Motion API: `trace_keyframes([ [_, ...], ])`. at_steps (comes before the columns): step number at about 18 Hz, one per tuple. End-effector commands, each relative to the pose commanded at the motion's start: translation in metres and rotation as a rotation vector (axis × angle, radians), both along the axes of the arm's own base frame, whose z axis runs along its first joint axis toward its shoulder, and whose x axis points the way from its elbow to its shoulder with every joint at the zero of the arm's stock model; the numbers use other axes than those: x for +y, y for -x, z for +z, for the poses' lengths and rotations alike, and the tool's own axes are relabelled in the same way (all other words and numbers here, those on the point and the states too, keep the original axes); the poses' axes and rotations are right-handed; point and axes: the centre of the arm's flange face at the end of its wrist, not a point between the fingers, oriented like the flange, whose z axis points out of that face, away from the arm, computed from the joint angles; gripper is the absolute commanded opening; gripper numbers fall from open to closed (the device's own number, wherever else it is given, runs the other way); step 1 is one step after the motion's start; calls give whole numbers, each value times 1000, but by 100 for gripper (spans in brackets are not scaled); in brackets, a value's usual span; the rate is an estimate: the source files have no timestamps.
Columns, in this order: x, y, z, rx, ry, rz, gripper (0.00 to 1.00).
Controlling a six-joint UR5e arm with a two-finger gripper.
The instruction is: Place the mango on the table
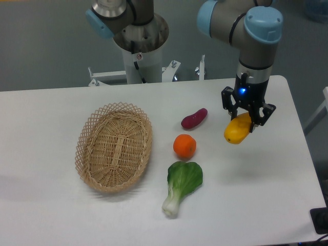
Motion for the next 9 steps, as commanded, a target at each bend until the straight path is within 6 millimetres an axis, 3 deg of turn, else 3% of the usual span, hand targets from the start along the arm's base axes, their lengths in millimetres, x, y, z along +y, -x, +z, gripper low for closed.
trace_keyframes([
  [4,1,3,-5,-5,-1,10,44],
  [9,10,25,-43,41,-27,18,44],
])
